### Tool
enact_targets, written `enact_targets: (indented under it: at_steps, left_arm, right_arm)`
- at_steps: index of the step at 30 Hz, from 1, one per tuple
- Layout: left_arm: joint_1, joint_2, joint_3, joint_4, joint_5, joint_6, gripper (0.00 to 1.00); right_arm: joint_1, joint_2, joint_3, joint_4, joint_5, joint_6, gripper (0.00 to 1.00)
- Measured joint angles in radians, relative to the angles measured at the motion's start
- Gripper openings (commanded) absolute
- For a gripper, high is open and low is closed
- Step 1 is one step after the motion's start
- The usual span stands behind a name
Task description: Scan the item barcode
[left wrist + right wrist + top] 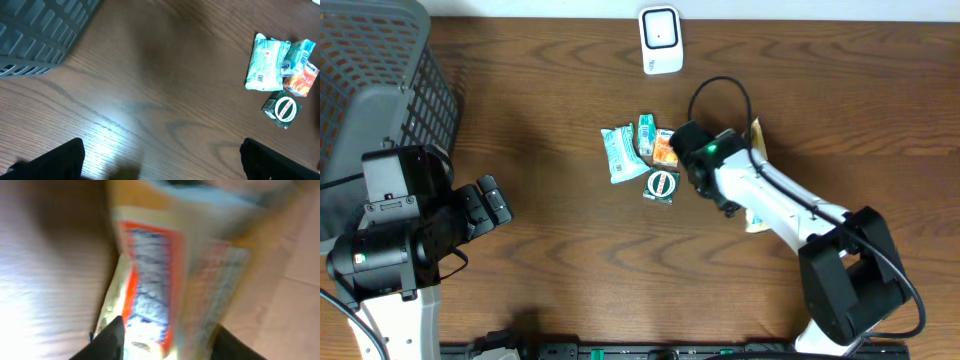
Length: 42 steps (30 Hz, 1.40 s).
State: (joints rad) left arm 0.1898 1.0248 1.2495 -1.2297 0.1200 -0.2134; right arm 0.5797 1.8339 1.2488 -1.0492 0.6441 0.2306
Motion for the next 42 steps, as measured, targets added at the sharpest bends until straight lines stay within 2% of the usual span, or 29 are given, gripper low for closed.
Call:
enact_targets:
  at_steps: [2, 9, 11, 14, 21, 26, 30, 34, 35, 36, 38, 42]
  left_arm:
    - [0.000, 0.000, 0.000, 0.000, 0.000, 0.000, 0.98]
    - [0.000, 0.000, 0.000, 0.000, 0.000, 0.000, 0.98]
    - [0.000, 0.000, 0.000, 0.000, 0.000, 0.000, 0.98]
    - [0.000, 0.000, 0.000, 0.000, 0.000, 0.000, 0.97]
    - [0.000, 0.000, 0.000, 0.000, 0.000, 0.000, 0.97]
    - [0.000, 0.000, 0.000, 0.000, 0.000, 0.000, 0.98]
    - [0.000, 0.000, 0.000, 0.000, 0.000, 0.000, 0.98]
    - [0.000, 0.000, 0.000, 0.000, 0.000, 0.000, 0.98]
    - [0.000, 0.000, 0.000, 0.000, 0.000, 0.000, 0.98]
    - [0.000, 0.000, 0.000, 0.000, 0.000, 0.000, 0.98]
    - [0.000, 0.000, 0.000, 0.000, 0.000, 0.000, 0.97]
    - [0.000, 0.000, 0.000, 0.000, 0.000, 0.000, 0.98]
  right_arm:
    - [0.027, 0.000, 0.002, 0.000, -0.049, 0.000, 0.49]
    - [0.045, 0.000, 0.127, -0.002, -0.269, 0.000, 0.48]
    - [0.045, 0.000, 0.178, 0.001, -0.327, 0.002, 0.54]
    - [0.045, 0.000, 0.248, 0.004, -0.401, -0.004, 0.56]
    - [0.035, 0.000, 0.308, -0.026, -0.412, -0.042, 0.53]
    - [-0.058, 0.000, 0.401, -0.101, -0.379, -0.053, 0.52]
    - [-0.168, 0.000, 0.462, -0.125, -0.401, -0.058, 0.62]
    - [-0.276, 0.000, 0.456, -0.143, -0.515, -0.095, 0.64]
    - [-0.294, 0.000, 0.451, -0.144, -0.544, -0.107, 0.62]
    - [-0.311, 0.000, 0.442, -0.141, -0.576, -0.117, 0.55]
    - [-0.341, 0.000, 0.409, -0.124, -0.639, -0.138, 0.31]
    - [-0.372, 0.000, 0.309, -0.066, -0.770, -0.149, 0.24]
